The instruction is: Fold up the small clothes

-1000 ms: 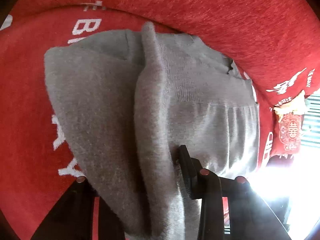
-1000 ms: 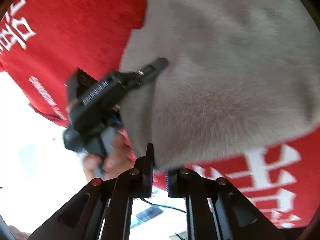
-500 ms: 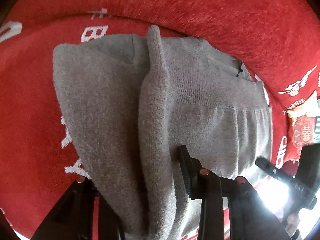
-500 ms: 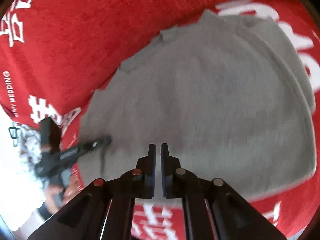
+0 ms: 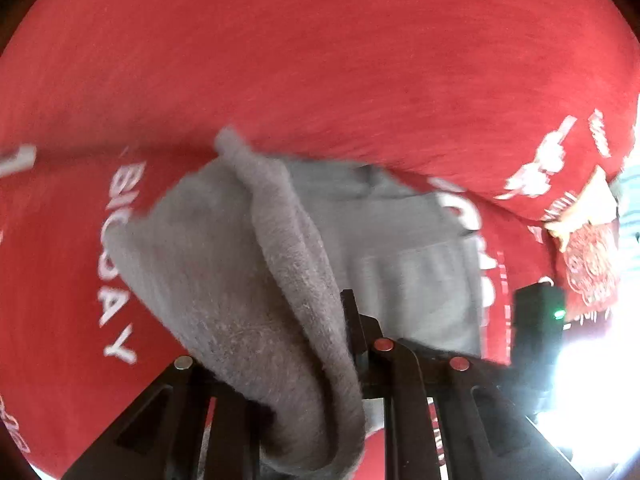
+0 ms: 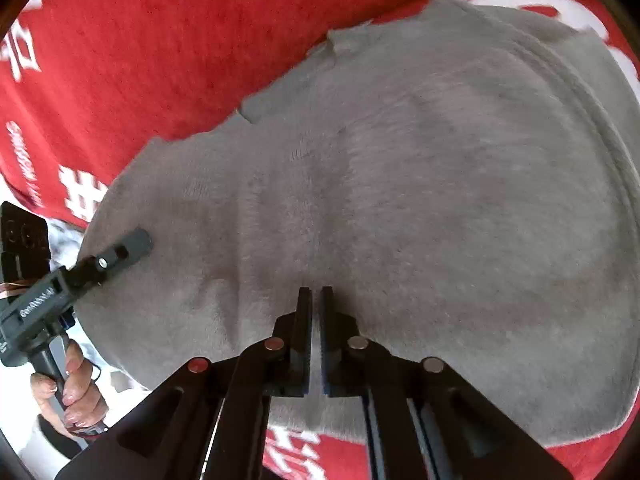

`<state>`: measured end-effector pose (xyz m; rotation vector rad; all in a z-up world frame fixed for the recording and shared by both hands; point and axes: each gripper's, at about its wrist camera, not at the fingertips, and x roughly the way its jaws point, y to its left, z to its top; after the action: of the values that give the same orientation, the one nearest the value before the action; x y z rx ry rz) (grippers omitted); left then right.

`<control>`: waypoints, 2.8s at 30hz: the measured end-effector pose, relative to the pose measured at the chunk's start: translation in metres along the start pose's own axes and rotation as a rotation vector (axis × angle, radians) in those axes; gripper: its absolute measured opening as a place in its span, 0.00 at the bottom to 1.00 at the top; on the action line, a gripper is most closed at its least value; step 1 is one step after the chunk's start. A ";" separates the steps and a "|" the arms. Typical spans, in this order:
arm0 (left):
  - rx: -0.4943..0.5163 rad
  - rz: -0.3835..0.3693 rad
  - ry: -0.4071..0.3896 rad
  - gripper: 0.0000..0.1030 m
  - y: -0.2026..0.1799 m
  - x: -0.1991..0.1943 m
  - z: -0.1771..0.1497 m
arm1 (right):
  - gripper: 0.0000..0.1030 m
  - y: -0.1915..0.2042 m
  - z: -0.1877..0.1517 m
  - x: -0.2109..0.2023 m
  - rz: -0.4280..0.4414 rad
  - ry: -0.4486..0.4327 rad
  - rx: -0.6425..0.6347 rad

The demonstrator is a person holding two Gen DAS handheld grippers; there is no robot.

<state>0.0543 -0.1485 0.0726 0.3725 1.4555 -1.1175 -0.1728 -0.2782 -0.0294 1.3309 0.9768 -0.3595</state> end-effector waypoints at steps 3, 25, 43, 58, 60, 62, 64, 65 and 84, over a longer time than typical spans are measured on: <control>0.085 -0.037 -0.012 0.19 -0.060 0.000 0.011 | 0.05 -0.019 -0.003 -0.028 0.078 -0.035 0.049; 0.416 0.026 0.039 0.66 -0.225 0.093 -0.019 | 0.14 -0.128 -0.001 -0.058 0.287 -0.092 0.347; 0.016 0.295 -0.012 0.66 -0.068 0.068 -0.017 | 0.77 -0.181 0.034 -0.074 0.616 -0.166 0.578; 0.101 0.290 0.032 0.67 -0.084 0.097 -0.025 | 0.14 -0.101 0.041 -0.104 -0.034 -0.165 0.094; 0.095 0.296 0.034 0.77 -0.082 0.101 -0.027 | 0.17 -0.111 0.045 -0.094 -0.064 -0.150 0.112; 0.101 0.309 0.025 0.78 -0.083 0.100 -0.030 | 0.18 -0.118 0.045 -0.092 -0.062 -0.160 0.129; 0.101 0.306 0.032 0.78 -0.082 0.097 -0.031 | 0.19 -0.116 0.046 -0.098 -0.094 -0.169 0.130; 0.101 0.306 0.036 0.78 -0.081 0.096 -0.031 | 0.21 -0.113 0.046 -0.101 -0.120 -0.169 0.122; 0.155 0.305 0.182 0.78 -0.084 0.107 -0.107 | 0.22 -0.085 -0.035 -0.144 -0.145 -0.117 -0.035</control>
<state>-0.0992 -0.1442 -0.0065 0.7955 1.4150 -0.9688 -0.3306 -0.3103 0.0283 1.1971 0.9793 -0.5226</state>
